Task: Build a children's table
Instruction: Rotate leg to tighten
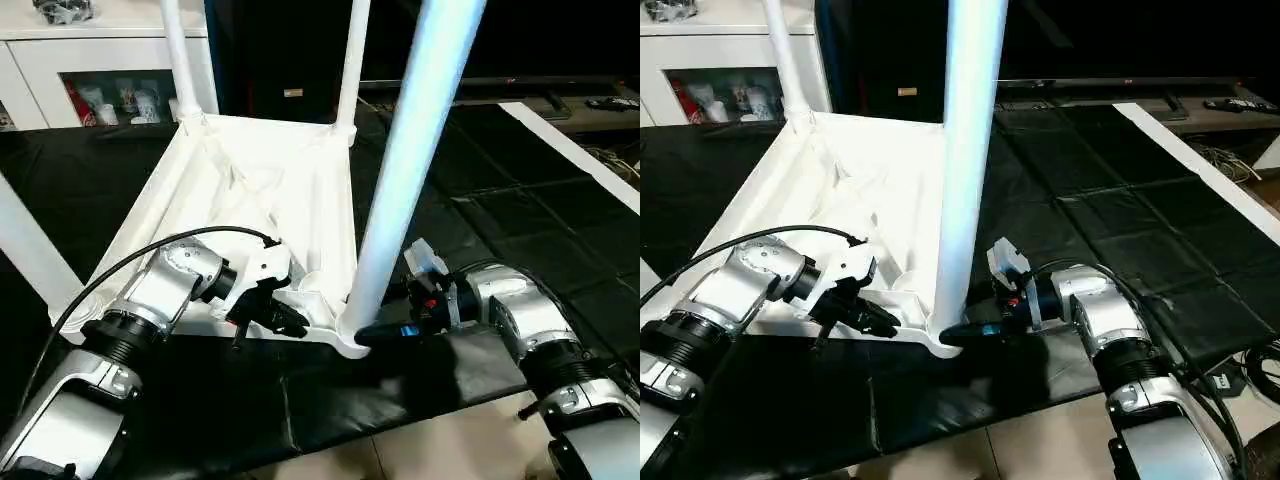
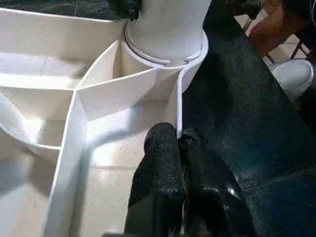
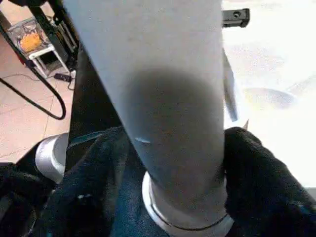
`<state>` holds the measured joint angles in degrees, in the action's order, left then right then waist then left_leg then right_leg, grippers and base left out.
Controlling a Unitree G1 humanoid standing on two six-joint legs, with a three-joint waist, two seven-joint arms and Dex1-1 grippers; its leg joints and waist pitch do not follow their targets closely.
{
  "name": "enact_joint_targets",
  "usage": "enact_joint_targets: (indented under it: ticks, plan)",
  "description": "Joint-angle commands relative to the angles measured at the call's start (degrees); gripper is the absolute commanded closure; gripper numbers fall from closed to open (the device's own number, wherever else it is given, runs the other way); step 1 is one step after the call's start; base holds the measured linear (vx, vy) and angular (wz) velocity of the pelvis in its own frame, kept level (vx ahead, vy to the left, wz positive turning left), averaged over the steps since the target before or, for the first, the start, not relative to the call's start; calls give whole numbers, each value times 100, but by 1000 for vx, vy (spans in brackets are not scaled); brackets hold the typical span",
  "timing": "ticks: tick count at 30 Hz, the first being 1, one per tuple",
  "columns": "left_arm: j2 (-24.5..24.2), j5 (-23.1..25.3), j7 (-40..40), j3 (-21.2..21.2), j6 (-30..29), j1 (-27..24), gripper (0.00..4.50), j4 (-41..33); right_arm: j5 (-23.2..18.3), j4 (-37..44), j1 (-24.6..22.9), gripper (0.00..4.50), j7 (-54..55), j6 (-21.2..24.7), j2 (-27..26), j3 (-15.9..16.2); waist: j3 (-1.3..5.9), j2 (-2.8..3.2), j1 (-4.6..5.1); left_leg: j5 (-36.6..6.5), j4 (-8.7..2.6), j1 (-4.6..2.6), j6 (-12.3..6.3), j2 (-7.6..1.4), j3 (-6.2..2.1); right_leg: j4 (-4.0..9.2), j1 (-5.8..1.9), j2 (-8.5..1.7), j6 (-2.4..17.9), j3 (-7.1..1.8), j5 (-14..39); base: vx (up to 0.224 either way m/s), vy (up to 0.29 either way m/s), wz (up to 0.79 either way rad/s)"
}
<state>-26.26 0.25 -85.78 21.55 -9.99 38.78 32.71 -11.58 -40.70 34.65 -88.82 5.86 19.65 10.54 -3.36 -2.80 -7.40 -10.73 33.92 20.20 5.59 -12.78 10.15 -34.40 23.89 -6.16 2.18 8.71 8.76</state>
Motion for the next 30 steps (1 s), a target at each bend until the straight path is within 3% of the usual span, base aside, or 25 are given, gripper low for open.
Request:
enact_joint_targets:
  ticks: [1,6,10,11,13,15,17,22,25,30]
  plan:
    - [115,-43,-62,65,92,105,450,-164,-88,24,55,177,-137,-23,-33,7,445,5,29,-837,-363,-6,-249,-124,18,342,-391,-305,1000,-398,1522,0,0,0]
    - [237,-102,307,-100,-189,99,450,-203,-145,224,-66,216,68,335,-125,-16,437,4,-2,-860,-367,-22,-217,-131,18,350,-385,-303,972,-399,1601,0,0,0]
    - [345,-42,736,-180,-474,64,450,-285,-100,414,-176,228,499,632,-230,-13,429,-11,-10,-914,-370,-21,-165,-119,12,380,-382,-313,834,-395,1853,0,0,0]
    - [515,-10,1210,-282,-883,14,450,-441,14,441,-167,233,1422,786,-511,-162,405,-17,11,-1028,-378,-22,-93,-105,6,426,-371,-318,695,-391,2194,0,0,0]
    - [629,1,1486,-352,-1132,-6,450,-529,95,429,-144,235,1968,890,-681,-244,378,8,44,-1119,-391,-31,-4,-91,-10,471,-350,-325,575,-376,2539,0,0,0]
    - [798,15,1862,-456,-1481,-24,450,-646,168,395,-96,238,2651,1056,-920,-369,377,-23,180,-1252,-360,-1,110,-31,-33,569,-376,-332,215,-308,3251,0,0,0]
    - [1240,-16,2574,-682,-2005,-49,450,-833,312,369,-19,242,3711,1379,-1353,-526,386,-47,307,-1248,-334,49,100,-4,-52,611,-394,-312,55,-256,3379,0,0,0]
    - [1792,-49,3432,-915,-2151,39,450,-684,539,263,84,246,4878,1489,-1830,-615,403,-8,475,-1300,-330,33,-25,-1,-84,674,-366,-301,75,-221,3266,0,0,0]
    - [1932,-56,3659,-941,-2026,78,450,-593,591,216,166,248,5288,1477,-2004,-641,411,-11,493,-1266,-354,19,-101,-26,-79,625,-355,-275,282,-276,2806,0,0,0]
    - [1738,155,3505,-753,-1716,21,450,-694,724,329,91,248,5399,1371,-1949,-598,414,-26,478,-1129,-373,13,-205,-40,-58,562,-363,-270,442,-339,2415,0,0,0]
